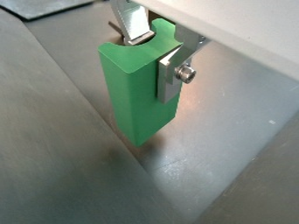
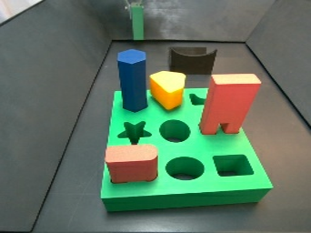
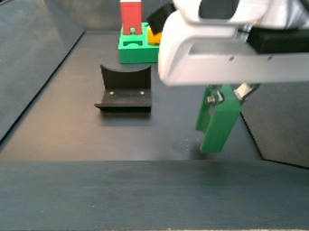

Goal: Pick up the arch object. Move up. Rotate the arch object. Move to above the board. Insert the arch object.
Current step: Move up, then rotate the arch object.

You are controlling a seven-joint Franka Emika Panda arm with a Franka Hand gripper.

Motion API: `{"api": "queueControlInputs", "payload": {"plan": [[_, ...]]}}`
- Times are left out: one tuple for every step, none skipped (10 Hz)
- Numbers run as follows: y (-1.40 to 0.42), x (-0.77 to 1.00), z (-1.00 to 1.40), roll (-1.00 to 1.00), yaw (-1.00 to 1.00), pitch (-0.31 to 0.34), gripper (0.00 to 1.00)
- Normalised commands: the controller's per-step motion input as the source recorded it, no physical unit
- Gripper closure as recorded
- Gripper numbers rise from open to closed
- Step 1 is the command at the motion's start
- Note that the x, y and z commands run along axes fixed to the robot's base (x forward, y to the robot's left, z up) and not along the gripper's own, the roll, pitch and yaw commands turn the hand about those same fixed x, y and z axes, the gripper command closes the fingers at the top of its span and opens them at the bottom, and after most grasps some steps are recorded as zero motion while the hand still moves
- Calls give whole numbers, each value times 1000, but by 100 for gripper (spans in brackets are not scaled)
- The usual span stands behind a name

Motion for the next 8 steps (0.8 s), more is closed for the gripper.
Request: {"api": "queueControlInputs", "payload": {"plan": [[-7,-16,380,69,9,123,100],[-6,-14,238,90,20,132,100],[-1000,108,639,0,0,0,100],[-1000,111,606,-29,-1,-35,100],[-1000,86,617,12,8,-19,100],[-1000,78,623,55,14,-5,100],[-1000,67,621,100,23,42,100],[-1000,61,616,116,29,64,100]]}}
